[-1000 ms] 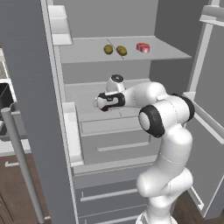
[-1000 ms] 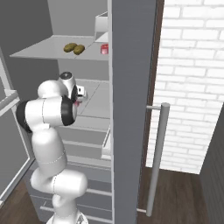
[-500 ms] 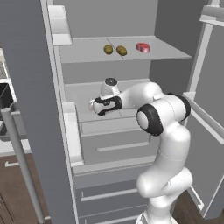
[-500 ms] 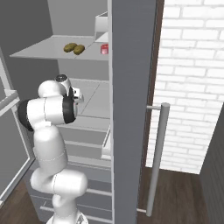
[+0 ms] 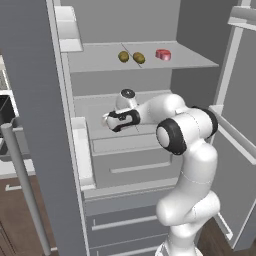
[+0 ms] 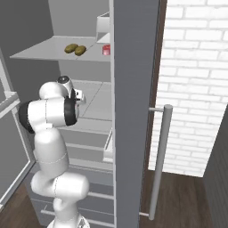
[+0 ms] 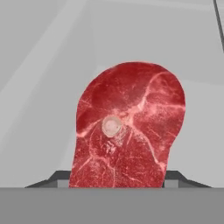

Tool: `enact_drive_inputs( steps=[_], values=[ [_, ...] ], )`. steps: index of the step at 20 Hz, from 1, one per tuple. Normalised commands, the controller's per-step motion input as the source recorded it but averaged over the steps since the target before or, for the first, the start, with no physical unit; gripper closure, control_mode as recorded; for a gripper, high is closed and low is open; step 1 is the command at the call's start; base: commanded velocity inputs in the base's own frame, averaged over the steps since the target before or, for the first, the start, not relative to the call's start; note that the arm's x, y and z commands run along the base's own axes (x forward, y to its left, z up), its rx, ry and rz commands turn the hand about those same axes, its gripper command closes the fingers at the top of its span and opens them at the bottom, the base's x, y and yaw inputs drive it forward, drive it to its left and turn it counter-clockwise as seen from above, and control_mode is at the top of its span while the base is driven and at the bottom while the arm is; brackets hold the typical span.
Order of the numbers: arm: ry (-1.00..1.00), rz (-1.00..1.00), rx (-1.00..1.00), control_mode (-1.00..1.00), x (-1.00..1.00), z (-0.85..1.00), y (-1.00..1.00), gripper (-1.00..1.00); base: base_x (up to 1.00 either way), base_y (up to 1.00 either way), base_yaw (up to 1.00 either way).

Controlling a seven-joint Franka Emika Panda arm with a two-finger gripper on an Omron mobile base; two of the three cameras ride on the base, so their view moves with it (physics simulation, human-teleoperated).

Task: Place one potato and one steak in each tupperware on the nearby counter, to pack two identical lunches.

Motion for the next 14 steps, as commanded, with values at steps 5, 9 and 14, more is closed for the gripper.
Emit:
enact_drive_inputs(
  steps=[5, 9, 14],
  values=[
    [-0.1, 0.0, 0.01, -1.0, -0.23, -0.09, 0.0, 1.0, 0.0, 0.0, 0.0],
    [-0.04, 0.0, 0.02, -1.0, -0.68, 0.0, 0.0, 1.0, 0.0, 0.0, 0.0],
    [-0.06, 0.02, 0.04, -1.0, -0.96, 0.26, 0.0, 1.0, 0.0, 0.0, 0.0]
  ],
)
